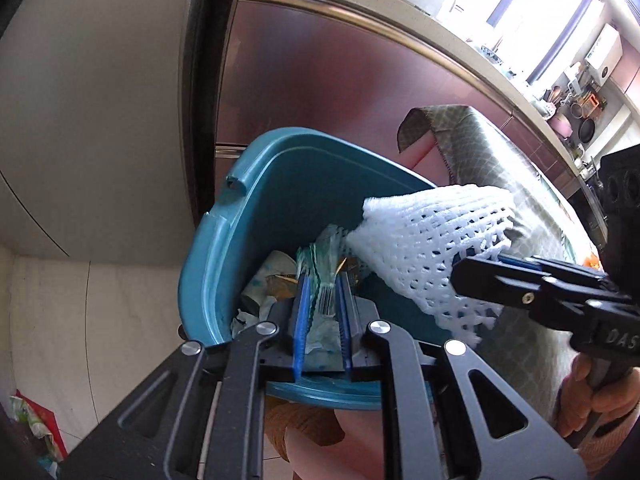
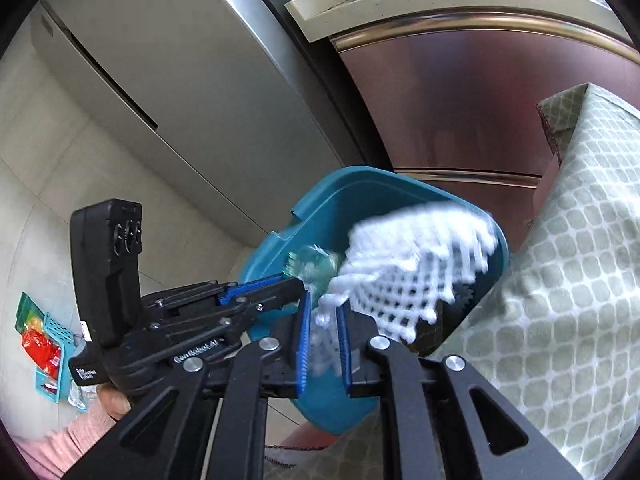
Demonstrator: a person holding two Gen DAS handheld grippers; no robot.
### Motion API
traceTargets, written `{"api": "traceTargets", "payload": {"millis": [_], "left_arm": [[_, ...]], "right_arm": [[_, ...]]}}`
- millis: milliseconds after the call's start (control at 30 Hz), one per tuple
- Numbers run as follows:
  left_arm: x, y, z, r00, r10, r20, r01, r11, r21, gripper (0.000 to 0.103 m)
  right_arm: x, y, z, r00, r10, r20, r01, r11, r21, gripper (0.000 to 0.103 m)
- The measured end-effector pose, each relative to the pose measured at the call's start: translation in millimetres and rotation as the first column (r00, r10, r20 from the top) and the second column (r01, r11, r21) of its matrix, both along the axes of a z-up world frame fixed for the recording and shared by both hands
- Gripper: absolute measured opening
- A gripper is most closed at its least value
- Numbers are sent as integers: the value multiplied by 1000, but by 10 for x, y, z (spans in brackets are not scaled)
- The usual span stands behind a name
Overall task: Collect trash
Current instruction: 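Carry the foam net and clear wrapper over the teal bin while both tools open, then move both open tools back over the table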
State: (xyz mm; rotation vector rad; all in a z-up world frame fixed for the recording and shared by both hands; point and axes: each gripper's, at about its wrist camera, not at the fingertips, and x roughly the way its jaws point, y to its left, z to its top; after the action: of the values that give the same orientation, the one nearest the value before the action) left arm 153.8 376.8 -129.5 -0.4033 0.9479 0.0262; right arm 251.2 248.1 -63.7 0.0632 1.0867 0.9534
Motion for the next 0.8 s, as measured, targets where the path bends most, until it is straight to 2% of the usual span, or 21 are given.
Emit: {"api": "traceTargets", "payload": {"millis": [200,333,533,667,800], "left_arm": [[61,-63,-125,1000,9,-20,-9,1000,-3,12],[55,-56,-131,1000,17,-11,-17,1000,-8,12],[-48,-125,-20,1000,0,23,0,1000,-12,17],[-124,-250,152,996,-36,80,36,999,-6,26],[-227,-476,419,981,-100,165,98,995,18,38]], "right_arm": [[-47,33,64,999,8,34,-7,999,-41,19],[-101,-27,106,998,5,64,-2,999,-51,37],[-269,-365,134,996,-9,90,9,1000,-3,38],[-389,-617,290,990,-23,137,16,999,52,38],[-531,-976,448,979,-77,188,59,993,98,40]]}}
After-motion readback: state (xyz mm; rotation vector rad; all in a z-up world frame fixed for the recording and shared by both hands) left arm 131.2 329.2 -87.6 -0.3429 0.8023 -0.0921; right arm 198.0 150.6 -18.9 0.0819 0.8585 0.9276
